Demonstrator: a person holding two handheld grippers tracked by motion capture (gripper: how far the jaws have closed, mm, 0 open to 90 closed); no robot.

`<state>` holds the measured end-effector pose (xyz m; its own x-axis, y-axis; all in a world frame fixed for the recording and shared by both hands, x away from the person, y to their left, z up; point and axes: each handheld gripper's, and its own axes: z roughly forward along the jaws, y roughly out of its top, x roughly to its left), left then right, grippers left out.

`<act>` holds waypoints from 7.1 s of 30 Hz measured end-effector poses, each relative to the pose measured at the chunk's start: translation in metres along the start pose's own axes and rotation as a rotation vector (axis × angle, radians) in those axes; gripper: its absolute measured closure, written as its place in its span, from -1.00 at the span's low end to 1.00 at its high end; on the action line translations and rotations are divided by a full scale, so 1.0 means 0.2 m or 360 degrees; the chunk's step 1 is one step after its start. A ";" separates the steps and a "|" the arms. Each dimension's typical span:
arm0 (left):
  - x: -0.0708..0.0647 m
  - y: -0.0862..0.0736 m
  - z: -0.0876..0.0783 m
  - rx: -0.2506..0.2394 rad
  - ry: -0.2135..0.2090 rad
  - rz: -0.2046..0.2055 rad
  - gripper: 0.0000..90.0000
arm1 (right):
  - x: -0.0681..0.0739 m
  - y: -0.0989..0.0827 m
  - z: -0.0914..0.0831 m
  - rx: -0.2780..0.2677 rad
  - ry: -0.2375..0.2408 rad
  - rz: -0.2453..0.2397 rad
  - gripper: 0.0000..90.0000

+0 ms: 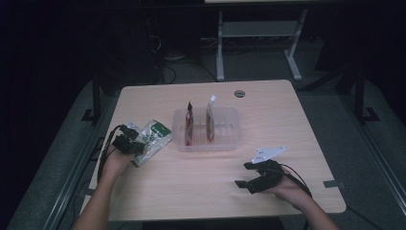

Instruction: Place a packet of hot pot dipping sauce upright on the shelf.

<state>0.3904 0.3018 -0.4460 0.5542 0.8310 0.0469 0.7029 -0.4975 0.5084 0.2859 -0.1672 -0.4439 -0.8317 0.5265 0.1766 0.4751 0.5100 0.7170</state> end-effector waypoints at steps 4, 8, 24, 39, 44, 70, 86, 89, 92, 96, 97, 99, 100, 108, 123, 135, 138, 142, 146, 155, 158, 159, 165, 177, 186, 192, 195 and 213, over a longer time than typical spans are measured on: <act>0.04 -0.06 -0.04 0.0031 0.0002 0.0001 1.00 | 0.00 0.00 0.00 -0.0003 -0.0001 0.0003 -0.49; 0.08 -0.10 -0.06 -0.0015 -0.0081 -0.0020 1.00 | 0.00 0.00 0.00 0.0002 0.0003 -0.0004 -0.50; 0.24 0.01 -0.08 -0.0120 -0.0153 0.0126 -0.25 | 0.00 0.01 0.01 0.0002 0.0030 0.0002 -0.50; 0.24 -0.05 0.06 -0.0111 -0.0255 0.0158 -0.72 | -0.01 0.00 0.00 -0.0002 0.0032 0.0011 -0.49; 0.22 -0.04 0.04 -0.0120 -0.0216 0.0165 -0.36 | -0.01 0.00 0.00 0.0000 0.0027 0.0000 -0.50; 0.24 -0.11 -0.01 -0.0263 -0.0287 -0.0079 1.00 | -0.01 0.01 0.01 -0.0006 0.0028 0.0014 -0.53; 0.18 -0.15 -0.24 -0.0301 -0.0305 -0.0099 0.99 | -0.04 0.02 -0.04 -0.0102 0.0024 0.0097 -0.56; 0.15 -0.18 -0.30 -0.0330 -0.0310 -0.0103 0.99 | -0.04 0.03 -0.05 -0.0105 0.0031 0.0094 -0.57; 0.12 -0.20 -0.34 -0.0348 -0.0326 -0.0105 0.99 | -0.05 0.03 -0.06 -0.0120 0.0035 0.0094 -0.60; 0.06 -0.23 -0.39 -0.0389 -0.0358 -0.0093 0.99 | -0.05 0.03 -0.05 -0.0094 0.0053 0.0112 -0.61; 0.04 -0.24 -0.40 -0.0399 -0.0373 -0.0089 0.99 | -0.05 0.04 -0.05 -0.0080 0.0074 0.0117 -0.62; 0.00 -0.25 -0.43 -0.0423 -0.0393 -0.0071 0.99 | -0.05 0.05 -0.04 -0.0057 0.0106 0.0119 -0.64; -0.02 -0.26 -0.43 -0.0429 -0.0398 -0.0068 0.99 | -0.04 0.06 -0.04 -0.0060 0.0090 0.0106 -0.64; -0.16 -0.26 -0.48 -0.0461 -0.0494 0.0021 0.99 | -0.01 0.06 -0.02 -0.0025 0.0100 0.0042 -0.64; -0.42 -0.13 -0.45 -0.0526 -0.0683 0.0220 0.99 | -0.02 0.08 -0.01 -0.0024 0.0158 0.0071 -0.56; -0.58 -0.02 -0.39 -0.0525 -0.0765 0.0347 0.99 | -0.03 0.17 0.01 -0.0096 0.0270 0.0090 -0.56; -0.62 0.02 -0.37 -0.0518 -0.0783 0.0379 0.99 | -0.03 0.21 0.02 -0.0118 0.0285 0.0086 -0.56; -0.67 0.07 -0.34 -0.0517 -0.0799 0.0423 0.99 | -0.03 0.26 0.04 -0.0131 0.0305 0.0088 -0.57; -0.71 0.12 -0.32 -0.0513 -0.0809 0.0475 0.99 | -0.04 0.30 0.07 -0.0157 0.0333 0.0109 -0.58; -0.77 0.17 -0.27 -0.0559 -0.0823 0.0549 0.99 | -0.03 0.33 0.14 -0.0137 0.0428 0.0118 -0.52; -0.78 0.18 -0.26 -0.0557 -0.0823 0.0576 0.99 | -0.02 0.32 0.14 -0.0118 0.0430 0.0109 -0.43; -0.78 0.17 -0.26 -0.0560 -0.0824 0.0577 0.99 | -0.03 0.32 0.14 -0.0129 0.0437 0.0109 -0.35; -0.78 0.16 -0.26 -0.0561 -0.0829 0.0574 0.99 | -0.04 0.30 0.13 -0.0173 0.0493 0.0113 0.03; -0.79 0.16 -0.25 -0.0570 -0.0835 0.0582 0.99 | -0.04 0.30 0.13 -0.0193 0.0585 0.0093 0.56; -0.79 0.17 -0.25 -0.0578 -0.0840 0.0588 0.99 | -0.04 0.30 0.13 -0.0179 0.0627 0.0055 0.91; -0.78 0.16 -0.23 -0.0581 -0.0850 0.0574 0.97 | -0.04 0.30 0.13 -0.0187 0.0645 0.0033 1.00; -0.78 0.16 -0.22 -0.0572 -0.0804 0.0589 0.88 | -0.04 0.31 0.13 -0.0186 0.0640 0.0036 1.00; -0.74 0.16 -0.27 -0.0626 -0.0722 0.0516 1.00 | -0.02 0.33 0.08 -0.0264 0.0718 0.0048 1.00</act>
<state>0.3070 0.1762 -0.3911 0.9018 0.4261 -0.0722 0.3032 -0.5048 0.8082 0.3254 -0.1249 -0.4094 -0.8775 0.1729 0.4473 0.4789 0.3644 0.7987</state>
